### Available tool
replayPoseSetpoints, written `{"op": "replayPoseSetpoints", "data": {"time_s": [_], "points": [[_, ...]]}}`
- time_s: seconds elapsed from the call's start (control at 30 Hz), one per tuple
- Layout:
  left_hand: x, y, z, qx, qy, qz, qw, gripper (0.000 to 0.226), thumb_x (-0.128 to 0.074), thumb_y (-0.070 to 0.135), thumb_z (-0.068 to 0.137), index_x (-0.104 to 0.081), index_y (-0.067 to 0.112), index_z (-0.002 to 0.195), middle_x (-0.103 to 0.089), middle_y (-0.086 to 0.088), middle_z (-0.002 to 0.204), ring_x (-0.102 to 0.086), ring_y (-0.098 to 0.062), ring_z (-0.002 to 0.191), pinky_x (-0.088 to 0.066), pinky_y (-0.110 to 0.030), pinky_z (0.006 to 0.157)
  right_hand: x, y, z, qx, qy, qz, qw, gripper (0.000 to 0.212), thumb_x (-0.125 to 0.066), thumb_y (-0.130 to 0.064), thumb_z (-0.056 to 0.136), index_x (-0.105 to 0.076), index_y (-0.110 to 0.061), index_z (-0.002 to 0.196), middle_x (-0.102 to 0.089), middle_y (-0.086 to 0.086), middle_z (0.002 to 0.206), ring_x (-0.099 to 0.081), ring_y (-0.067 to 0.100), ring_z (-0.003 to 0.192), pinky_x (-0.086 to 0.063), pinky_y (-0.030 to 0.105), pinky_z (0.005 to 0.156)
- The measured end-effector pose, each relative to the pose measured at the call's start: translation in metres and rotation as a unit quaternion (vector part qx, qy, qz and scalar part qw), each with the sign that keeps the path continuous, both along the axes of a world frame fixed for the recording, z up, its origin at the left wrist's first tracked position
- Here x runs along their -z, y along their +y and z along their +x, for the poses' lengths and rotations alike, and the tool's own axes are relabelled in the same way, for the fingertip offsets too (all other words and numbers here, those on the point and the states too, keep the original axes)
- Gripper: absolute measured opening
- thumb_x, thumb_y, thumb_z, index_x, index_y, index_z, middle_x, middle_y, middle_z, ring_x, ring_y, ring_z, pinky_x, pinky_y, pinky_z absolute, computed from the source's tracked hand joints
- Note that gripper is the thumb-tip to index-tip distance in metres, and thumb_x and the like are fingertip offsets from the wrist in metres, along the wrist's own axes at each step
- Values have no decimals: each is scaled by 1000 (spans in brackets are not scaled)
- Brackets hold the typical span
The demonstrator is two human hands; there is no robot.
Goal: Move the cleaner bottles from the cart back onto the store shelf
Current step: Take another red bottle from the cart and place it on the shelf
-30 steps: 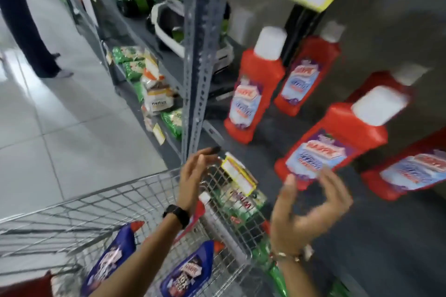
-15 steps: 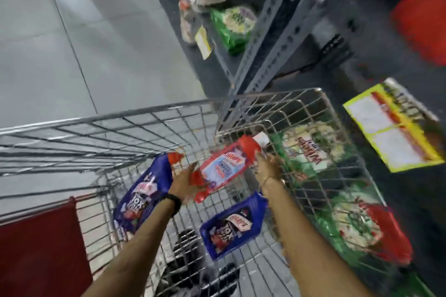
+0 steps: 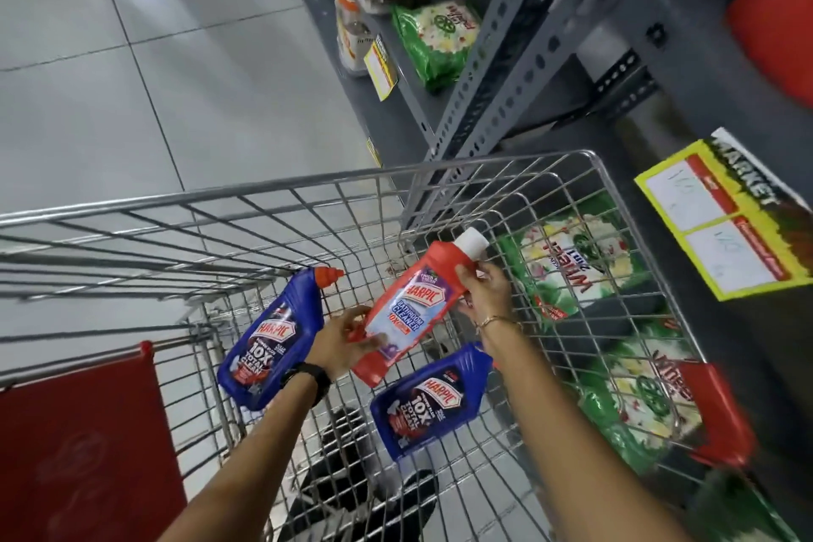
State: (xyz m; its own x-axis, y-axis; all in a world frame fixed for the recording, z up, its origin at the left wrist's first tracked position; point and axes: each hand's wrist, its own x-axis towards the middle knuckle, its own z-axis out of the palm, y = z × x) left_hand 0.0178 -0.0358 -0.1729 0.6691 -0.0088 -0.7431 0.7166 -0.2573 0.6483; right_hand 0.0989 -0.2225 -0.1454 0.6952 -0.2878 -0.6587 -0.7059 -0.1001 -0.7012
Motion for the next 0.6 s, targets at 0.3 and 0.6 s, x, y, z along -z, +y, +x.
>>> {"op": "replayPoseSetpoints", "data": {"time_s": [0.3, 0.6], "points": [[-83, -27, -16, -92, -88, -118, 985, 53, -72, 20, 74, -47, 38, 118, -58, 4, 106, -56, -18, 99, -49, -37, 85, -129, -3, -10, -7, -215, -59, 975, 36, -74, -19, 74, -61, -12, 107, -63, 9, 104, -61, 17, 89, -53, 42, 88], [-252, -53, -28, -103, -274, -143, 945, 81, -76, 50, 46, -55, 24, 120, -63, -7, 114, -59, -23, 105, -53, -36, 84, -338, -24, -37, -38, -456, -48, 888, 30, -80, -11, 66, -61, -30, 80, -64, 1, 88, -57, -11, 64, -44, 4, 61]]}}
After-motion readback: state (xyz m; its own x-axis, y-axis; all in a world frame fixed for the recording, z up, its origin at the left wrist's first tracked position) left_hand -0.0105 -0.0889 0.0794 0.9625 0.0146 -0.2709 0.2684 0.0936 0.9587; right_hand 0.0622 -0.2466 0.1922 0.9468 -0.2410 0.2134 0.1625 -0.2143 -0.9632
